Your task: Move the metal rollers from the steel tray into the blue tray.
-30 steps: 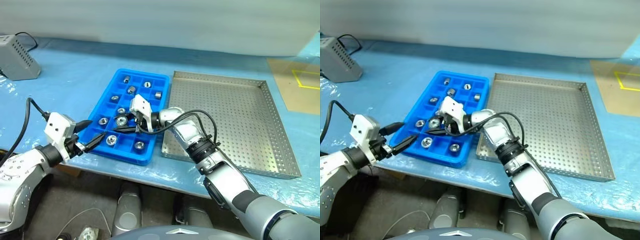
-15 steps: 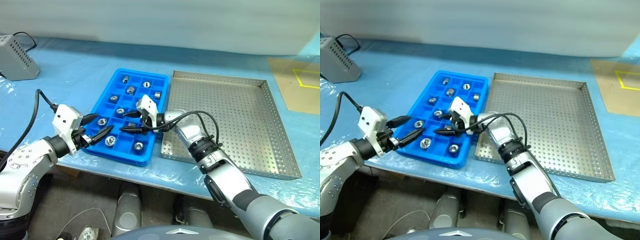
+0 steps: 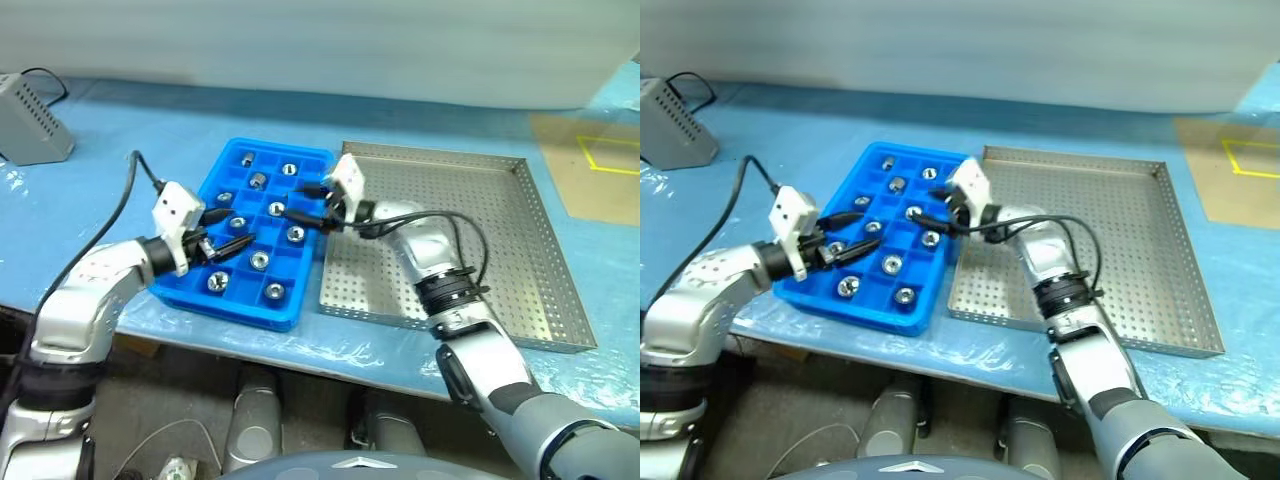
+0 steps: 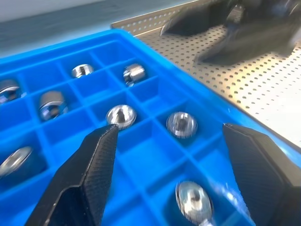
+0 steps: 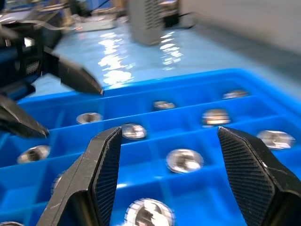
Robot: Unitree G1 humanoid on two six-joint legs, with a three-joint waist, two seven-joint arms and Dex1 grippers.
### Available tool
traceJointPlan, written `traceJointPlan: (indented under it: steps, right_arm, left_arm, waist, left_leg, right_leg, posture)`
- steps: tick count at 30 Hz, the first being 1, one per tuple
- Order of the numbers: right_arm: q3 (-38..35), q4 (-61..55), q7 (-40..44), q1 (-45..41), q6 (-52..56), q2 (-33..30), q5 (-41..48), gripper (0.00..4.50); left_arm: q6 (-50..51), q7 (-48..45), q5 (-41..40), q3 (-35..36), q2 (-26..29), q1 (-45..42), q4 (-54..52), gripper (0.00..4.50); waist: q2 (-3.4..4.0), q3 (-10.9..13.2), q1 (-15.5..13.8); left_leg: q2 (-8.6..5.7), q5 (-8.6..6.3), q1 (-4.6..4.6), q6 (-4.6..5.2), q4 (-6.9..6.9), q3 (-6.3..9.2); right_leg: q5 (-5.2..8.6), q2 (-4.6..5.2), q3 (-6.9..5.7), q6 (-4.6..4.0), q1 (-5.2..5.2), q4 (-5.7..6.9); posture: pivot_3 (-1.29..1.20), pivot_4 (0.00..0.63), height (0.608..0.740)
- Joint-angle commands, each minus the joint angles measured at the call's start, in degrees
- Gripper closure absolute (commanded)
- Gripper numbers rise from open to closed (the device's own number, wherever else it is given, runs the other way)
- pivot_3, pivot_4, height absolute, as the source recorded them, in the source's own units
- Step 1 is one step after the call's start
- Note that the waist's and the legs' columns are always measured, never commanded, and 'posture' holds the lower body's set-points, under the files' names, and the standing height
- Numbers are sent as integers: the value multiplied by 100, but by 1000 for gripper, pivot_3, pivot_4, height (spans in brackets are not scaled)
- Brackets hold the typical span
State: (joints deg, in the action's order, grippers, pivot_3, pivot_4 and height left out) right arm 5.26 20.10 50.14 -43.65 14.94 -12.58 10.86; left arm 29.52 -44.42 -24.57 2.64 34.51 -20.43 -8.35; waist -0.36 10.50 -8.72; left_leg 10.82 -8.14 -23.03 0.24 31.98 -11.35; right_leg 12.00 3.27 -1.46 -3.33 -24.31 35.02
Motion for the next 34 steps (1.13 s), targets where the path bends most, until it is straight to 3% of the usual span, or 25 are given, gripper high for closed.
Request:
traceJointPlan:
  steps: [1, 9, 14, 34]
  right_arm:
    - [-442, -716, -519, 468, 237, -355, 47, 1171]
    - [-1194, -2062, -1745, 1880, 774, -707, 82, 1171]
    - [-1217, -2462, -2152, 2170, 930, -675, 73, 1171]
    - [-1035, -1848, -2293, 1584, 770, -759, 50, 1171]
  left_arm:
    - [-509, -107, 279, -365, -374, -622, 597, 778]
    - [-1418, -401, 653, -731, -1415, -1823, 2612, 778]
    - [-1775, -518, 837, -746, -1720, -2210, 3307, 778]
    - [-1695, -440, 865, -522, -1686, -2044, 2944, 778]
  waist:
    - [-3, -2, 106]
    - [-2, -2, 591]
    - [-2, -2, 811]
    - [0, -2, 783]
  left_leg:
    - [0, 0, -2, 1, 6, 0]
    - [-1, -7, -6, 14, 16, -4]
    - [-2, -16, -5, 31, 25, -6]
    - [-2, -33, -8, 63, 39, -9]
  right_leg:
    - [-1, -1, 1, 0, 0, 1]
    - [-2, -6, 2, -1, -1, -5]
    - [-3, -6, 4, -2, 0, -6]
    - [-5, -1, 3, -5, 8, -7]
  posture:
    - [-56, 150, 740]
    - [-211, 150, 740]
    - [-267, 150, 740]
    - [-186, 150, 740]
